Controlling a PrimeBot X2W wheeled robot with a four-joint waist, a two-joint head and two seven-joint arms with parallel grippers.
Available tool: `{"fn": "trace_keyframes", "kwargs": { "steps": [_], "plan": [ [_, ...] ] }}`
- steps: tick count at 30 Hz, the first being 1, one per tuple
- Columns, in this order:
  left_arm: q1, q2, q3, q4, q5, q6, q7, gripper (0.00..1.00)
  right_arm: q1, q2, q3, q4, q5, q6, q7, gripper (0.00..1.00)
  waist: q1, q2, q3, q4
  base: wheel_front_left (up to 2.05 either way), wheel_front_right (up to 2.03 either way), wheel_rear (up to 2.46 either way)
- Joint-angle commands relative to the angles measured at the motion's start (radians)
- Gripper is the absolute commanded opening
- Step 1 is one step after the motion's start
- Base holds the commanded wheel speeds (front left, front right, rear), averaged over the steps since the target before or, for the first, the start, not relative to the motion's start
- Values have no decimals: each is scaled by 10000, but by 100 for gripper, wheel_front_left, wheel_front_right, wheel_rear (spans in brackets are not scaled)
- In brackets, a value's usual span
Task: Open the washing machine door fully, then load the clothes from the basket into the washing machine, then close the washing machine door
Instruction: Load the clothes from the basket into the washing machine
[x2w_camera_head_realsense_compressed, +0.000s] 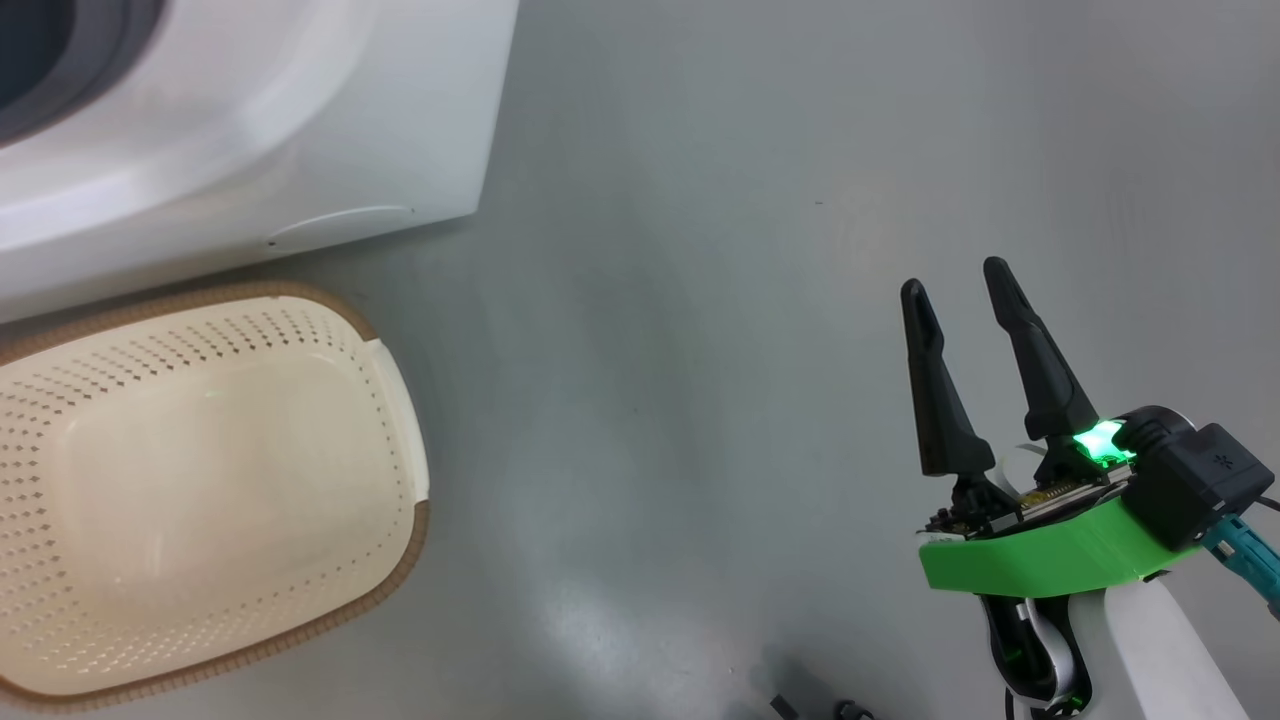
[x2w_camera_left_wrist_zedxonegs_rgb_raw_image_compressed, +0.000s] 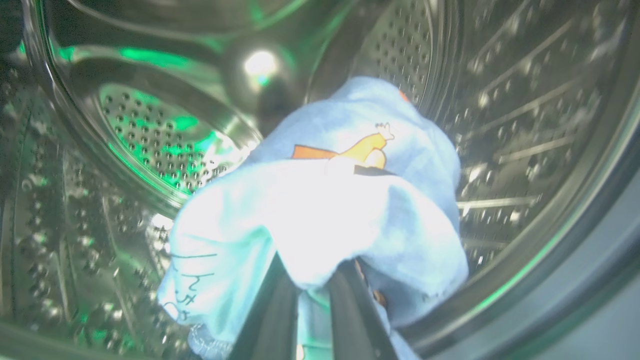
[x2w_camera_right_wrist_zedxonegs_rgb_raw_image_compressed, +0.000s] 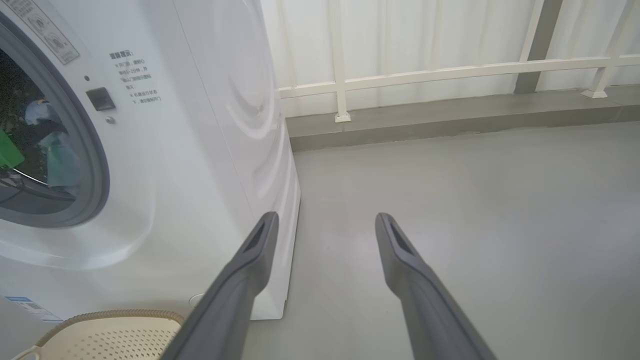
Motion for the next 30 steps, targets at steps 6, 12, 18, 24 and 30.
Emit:
{"fn": "trace_keyframes", "kwargs": {
  "steps": [6, 12, 18, 24, 30],
  "plan": [
    [-442, 381, -327, 1418, 156, -175, -39, 100, 240, -86, 102, -210, 55, 44, -80, 100, 0, 0, -116, 105, 0, 0, 0],
    [-1063, 304, -674, 2555, 102, -258, 62, 100, 262, -86, 70, -208, 67, 44, -80, 100, 0, 0, -223, 204, 0, 0, 0],
    [-1222, 156, -994, 3045, -103, -292, 88, 100, 278, -86, -1, -204, 65, 44, -80, 100, 0, 0, -323, 318, 0, 0, 0],
    [-1088, -7, -1464, 3174, -605, -296, 80, 100, 275, -86, -42, -213, 5, 44, -80, 100, 0, 0, -429, 440, 0, 0, 0],
    [-615, -108, -1579, 2822, -1427, -297, -30, 100, 283, -85, -64, -160, -112, 44, -80, 100, 0, 0, -677, 578, 0, 0, 0]
  ]
}}
